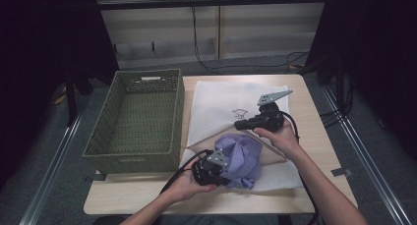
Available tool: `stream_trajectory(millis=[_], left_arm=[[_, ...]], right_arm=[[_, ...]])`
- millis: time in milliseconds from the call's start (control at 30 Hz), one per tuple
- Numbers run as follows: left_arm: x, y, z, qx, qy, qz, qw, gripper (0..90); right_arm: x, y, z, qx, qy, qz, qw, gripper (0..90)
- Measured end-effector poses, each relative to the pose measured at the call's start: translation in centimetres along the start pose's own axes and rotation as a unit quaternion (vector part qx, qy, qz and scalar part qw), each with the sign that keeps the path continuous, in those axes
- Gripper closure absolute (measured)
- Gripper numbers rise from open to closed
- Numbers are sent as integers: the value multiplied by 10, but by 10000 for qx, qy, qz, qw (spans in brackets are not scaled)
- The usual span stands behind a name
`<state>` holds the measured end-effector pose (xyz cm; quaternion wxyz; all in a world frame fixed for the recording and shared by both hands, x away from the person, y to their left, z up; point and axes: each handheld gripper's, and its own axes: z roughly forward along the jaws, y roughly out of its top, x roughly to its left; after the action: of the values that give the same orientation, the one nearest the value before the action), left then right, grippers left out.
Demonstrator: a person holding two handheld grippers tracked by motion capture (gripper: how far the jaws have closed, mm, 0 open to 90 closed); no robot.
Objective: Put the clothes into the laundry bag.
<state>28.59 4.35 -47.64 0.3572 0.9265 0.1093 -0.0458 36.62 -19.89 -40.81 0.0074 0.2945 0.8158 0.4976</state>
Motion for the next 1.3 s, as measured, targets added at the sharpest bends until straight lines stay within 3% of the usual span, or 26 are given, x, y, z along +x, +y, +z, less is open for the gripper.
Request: stream_trajectory(millis=[133,167,200,367,400,433,500,533,600,700,733,767,933,967,1000,1067,1133,1233,1300], left_arm=[[6,8,-6,-195,100,-68,9997,817],[6,10,-9,-13,273,-66,9996,818],[11,10,-9,-137,148,-79,9998,819],[18,9,-6,-246,220,-246,9992,820],[19,10,-7,-169,204,-198,9995,819],[19,10,-6,-237,175,-308,9991,820],[19,12,-5,-182,268,-228,9992,820],[18,13,-4,-285,255,-315,9988,819],[18,15,-5,-99,270,-253,9993,819],[20,19,-4,-224,276,-261,9990,819],[21,20,-6,-44,327,-161,9993,819],[21,20,-3,-243,292,-246,9990,820],[20,28,5,-259,440,-318,9982,819],[20,30,5,-170,443,-186,9987,819],[18,31,8,-338,403,-287,9982,819],[20,31,7,-194,436,-145,9988,819],[21,30,6,-202,406,-274,9986,819],[24,29,6,-214,499,-323,9980,819],[25,28,8,-250,430,-321,9982,819]], right_arm=[[0,1,-1,-24,-12,-3,10000,886],[1,1,-2,-29,-12,8,10000,887],[1,1,-2,-30,-18,9,10000,886],[1,2,-5,-71,-17,-26,10000,887],[1,2,-6,-83,-10,-25,10000,887],[1,2,-6,-93,-1,-12,10000,886],[1,3,-6,-113,34,-11,9999,887],[1,3,-6,-121,38,5,9999,887],[1,2,-5,-100,38,8,9999,887],[1,3,-5,-113,49,4,9999,887],[2,3,-4,-116,50,6,9999,887],[2,2,-4,-112,21,-9,9999,887],[2,2,-3,-98,48,7,9999,887],[2,2,-3,-85,30,4,10000,887],[2,2,-3,-87,34,12,10000,887],[2,2,-4,-107,19,9,9999,887],[3,3,-5,-103,9,-18,9999,886],[2,2,-5,-91,5,16,10000,887],[2,1,-4,-72,3,25,10000,887]])
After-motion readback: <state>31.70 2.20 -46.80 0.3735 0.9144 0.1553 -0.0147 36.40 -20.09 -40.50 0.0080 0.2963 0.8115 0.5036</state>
